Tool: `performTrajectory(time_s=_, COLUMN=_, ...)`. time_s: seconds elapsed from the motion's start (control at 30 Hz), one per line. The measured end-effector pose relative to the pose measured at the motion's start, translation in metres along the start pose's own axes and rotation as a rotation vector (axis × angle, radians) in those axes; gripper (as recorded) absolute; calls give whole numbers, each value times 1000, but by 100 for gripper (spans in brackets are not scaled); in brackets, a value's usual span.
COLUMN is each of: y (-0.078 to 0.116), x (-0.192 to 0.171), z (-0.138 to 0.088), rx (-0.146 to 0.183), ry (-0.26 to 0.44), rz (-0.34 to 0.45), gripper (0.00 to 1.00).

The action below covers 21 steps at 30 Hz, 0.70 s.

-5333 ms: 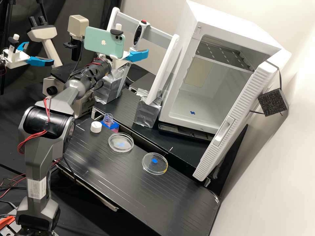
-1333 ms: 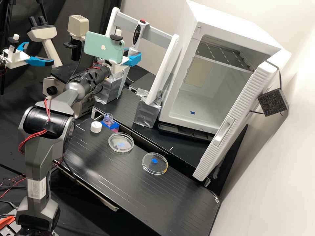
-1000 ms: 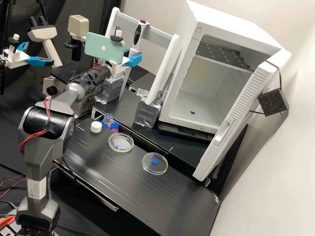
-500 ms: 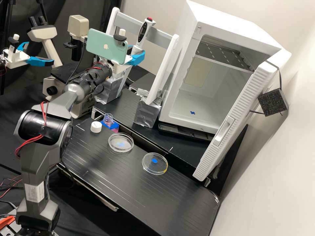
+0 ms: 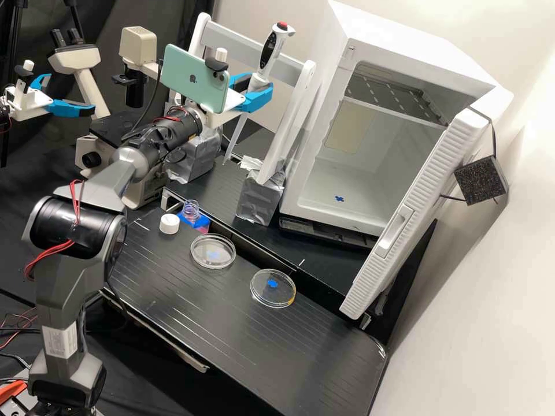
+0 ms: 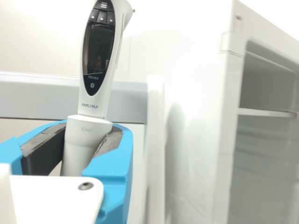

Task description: Use the pipette

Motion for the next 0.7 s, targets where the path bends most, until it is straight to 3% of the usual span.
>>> performTrajectory(time_s=0.33, y=6, x=-44, z=13, rx=63, ry=3, rz=8, gripper=0)
performTrajectory(time_s=0.57, y=0, x=-66, z=19, rx=54, ry=6, rz=55, gripper=0)
performTrajectory(time_s=0.7, y=-12, x=-77, z=18, rx=41, ry=22, rz=30, gripper=0)
